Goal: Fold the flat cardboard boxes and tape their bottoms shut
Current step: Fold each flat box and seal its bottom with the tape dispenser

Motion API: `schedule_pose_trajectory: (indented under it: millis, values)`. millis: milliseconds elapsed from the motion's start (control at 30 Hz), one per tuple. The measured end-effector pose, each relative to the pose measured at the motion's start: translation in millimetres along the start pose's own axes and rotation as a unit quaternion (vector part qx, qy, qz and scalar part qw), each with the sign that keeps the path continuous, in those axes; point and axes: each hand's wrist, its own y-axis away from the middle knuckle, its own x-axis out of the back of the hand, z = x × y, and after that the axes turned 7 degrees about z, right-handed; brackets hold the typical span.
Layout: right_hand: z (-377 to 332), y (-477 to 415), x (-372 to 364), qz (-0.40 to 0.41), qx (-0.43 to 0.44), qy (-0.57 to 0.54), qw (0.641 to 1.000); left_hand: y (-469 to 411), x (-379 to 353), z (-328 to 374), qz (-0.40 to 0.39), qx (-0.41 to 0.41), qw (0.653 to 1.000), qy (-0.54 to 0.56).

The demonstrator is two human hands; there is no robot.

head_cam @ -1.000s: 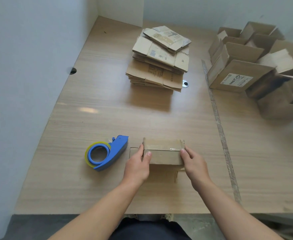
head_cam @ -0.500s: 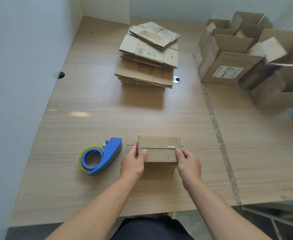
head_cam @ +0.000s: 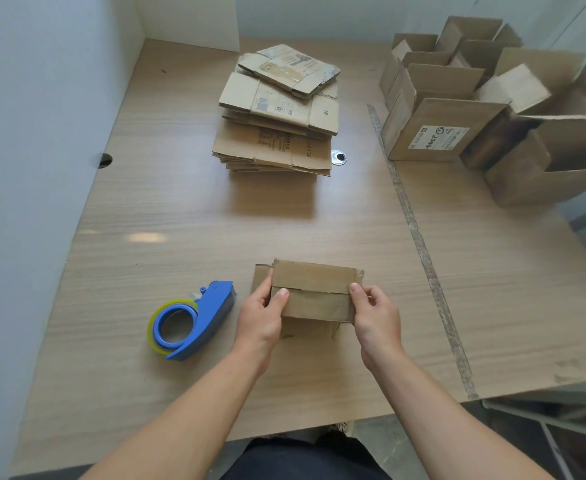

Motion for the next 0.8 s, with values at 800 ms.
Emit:
schedule_pose_trajectory:
  millis: [800]
  values:
    - [-29.7,-18.4,32.1,-0.185,0.004,-0.053,0.981,-10.1,12.0,21.8,-0.026,-0.165,0.972,-0.165]
